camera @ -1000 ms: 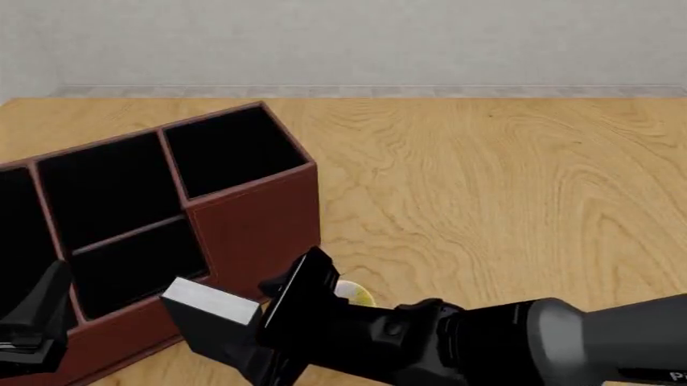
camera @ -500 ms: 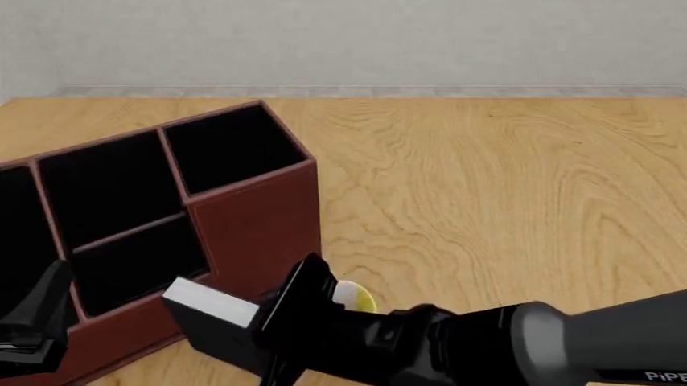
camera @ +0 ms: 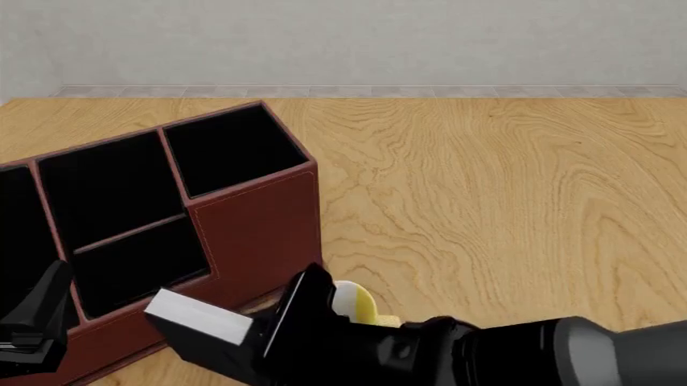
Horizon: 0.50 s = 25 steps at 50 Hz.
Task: Pick up the book and place it in the right compartment of the caddy.
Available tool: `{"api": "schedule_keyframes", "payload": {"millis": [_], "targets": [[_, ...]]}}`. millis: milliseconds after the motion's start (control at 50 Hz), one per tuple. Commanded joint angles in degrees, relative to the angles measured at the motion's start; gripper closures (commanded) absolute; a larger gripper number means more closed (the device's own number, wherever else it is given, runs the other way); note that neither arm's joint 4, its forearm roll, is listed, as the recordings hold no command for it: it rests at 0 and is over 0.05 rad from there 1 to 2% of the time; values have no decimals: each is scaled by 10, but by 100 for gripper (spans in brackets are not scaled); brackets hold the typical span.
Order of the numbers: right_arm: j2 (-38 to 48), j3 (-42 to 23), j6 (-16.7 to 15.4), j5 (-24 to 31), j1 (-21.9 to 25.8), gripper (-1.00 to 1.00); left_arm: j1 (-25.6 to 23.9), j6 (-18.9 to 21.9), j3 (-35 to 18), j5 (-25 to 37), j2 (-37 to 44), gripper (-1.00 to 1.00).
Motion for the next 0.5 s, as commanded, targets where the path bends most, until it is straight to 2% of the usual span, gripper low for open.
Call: {"api": "schedule_keyframes", "payload": {"millis": [20, 220, 500], "targets": [[-37, 9, 21, 4, 23, 100, 0, 0, 0, 0, 0, -100], [-82, 14, 14, 29, 32, 100, 0, 0, 0, 0, 0, -100], [-149, 0, -4, 103, 55, 100, 0, 0, 0, 0, 0, -100]]}}
